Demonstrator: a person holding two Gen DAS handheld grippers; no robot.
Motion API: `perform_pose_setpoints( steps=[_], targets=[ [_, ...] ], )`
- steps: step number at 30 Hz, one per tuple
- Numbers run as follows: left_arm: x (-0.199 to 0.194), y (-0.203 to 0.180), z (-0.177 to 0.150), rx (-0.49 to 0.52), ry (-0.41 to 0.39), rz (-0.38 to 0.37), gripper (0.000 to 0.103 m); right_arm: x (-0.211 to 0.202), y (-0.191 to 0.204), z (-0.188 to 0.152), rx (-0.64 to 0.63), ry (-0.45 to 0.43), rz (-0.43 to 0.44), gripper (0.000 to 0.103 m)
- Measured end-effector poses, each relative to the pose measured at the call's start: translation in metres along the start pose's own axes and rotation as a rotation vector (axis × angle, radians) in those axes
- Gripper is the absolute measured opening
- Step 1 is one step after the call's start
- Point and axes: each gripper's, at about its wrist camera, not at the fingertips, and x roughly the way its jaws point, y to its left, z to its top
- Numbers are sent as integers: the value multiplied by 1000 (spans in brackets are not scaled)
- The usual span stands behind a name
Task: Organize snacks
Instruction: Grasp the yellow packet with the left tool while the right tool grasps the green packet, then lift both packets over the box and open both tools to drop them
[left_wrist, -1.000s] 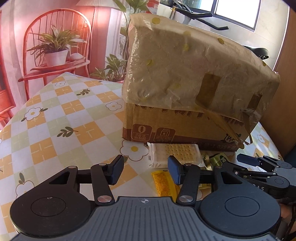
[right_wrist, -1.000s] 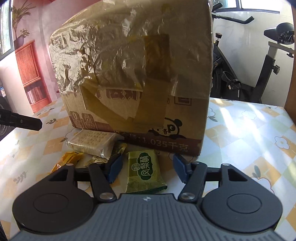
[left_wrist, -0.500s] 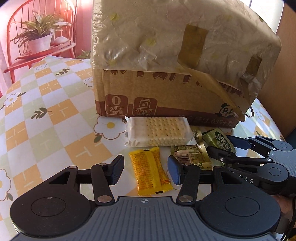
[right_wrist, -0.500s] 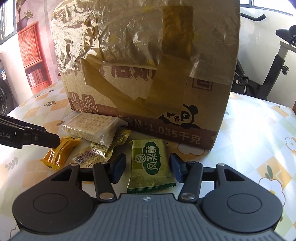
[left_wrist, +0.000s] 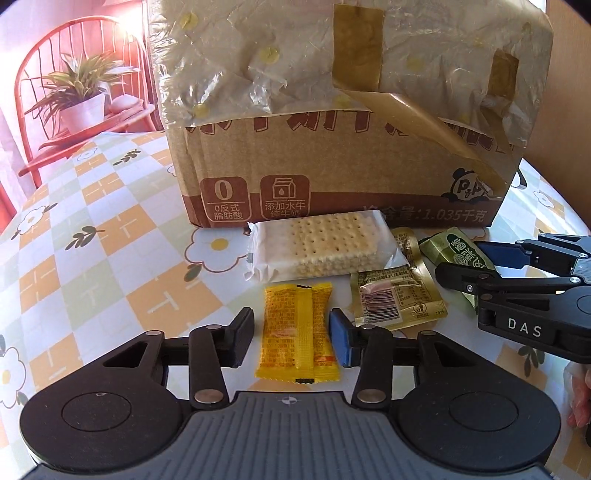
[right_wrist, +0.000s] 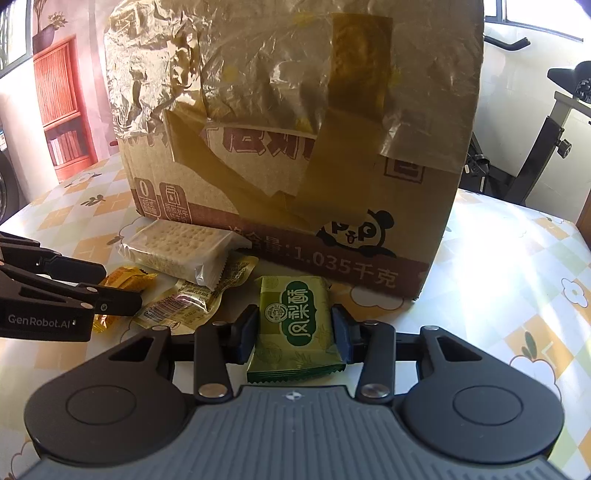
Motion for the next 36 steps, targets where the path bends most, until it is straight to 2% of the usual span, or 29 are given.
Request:
perform_pose_setpoints(
  steps=[4, 11, 22, 26, 31, 36],
  targets=[
    [-5, -2, -1, 6, 0, -12, 35, 0, 0, 0, -1, -2, 4, 45],
    [-10, -4, -9, 20, -5, -47, 34, 1, 0, 0, -5, -2, 5, 45],
    [-32, 4, -4, -2, -79, -59, 34, -4, 1, -1, -4, 1, -31, 41],
    [-50, 15, 1, -26, -141, -48, 34, -32, 5, -4, -8, -59, -42, 41],
    [-72, 31, 14, -91, -222, -44, 34, -79, 14, -4, -32, -154, -11, 41],
    [-107, 34, 40, -87, -349, -59, 34, -121, 31, 21, -90, -298, -13, 41]
  ],
)
